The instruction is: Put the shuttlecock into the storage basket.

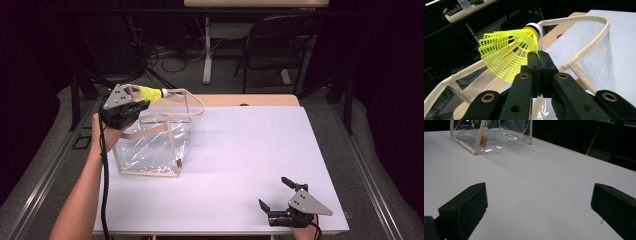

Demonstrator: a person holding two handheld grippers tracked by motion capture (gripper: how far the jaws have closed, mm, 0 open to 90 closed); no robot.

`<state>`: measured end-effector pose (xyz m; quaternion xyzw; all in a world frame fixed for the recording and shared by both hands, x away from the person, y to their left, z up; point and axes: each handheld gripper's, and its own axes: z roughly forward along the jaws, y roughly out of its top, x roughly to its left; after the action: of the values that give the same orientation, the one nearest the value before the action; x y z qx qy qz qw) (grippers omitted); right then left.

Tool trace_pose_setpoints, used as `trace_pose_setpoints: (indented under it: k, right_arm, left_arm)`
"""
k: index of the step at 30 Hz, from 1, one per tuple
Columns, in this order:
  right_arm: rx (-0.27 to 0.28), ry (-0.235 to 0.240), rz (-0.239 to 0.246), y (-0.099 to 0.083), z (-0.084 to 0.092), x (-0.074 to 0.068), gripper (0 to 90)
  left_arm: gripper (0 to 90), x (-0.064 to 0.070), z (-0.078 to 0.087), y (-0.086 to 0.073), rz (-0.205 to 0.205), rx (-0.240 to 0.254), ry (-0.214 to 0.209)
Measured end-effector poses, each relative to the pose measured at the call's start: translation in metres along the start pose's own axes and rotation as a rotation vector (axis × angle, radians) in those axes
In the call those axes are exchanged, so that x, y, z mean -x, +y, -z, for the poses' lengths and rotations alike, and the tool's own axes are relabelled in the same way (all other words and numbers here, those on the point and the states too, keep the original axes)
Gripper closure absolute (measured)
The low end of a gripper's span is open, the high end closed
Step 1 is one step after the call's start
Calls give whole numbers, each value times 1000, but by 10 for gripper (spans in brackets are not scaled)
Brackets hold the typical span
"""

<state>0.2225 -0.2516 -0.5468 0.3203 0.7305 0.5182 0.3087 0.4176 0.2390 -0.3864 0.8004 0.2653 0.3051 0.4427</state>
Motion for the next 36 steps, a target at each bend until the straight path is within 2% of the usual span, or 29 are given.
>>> trace_pose_setpoints:
  k: [36]
  right_arm:
    - [-4,3,6,0,-1,-1,3]
  left_arm:
    - [888,-4,-11,-9,21,-50,-22]
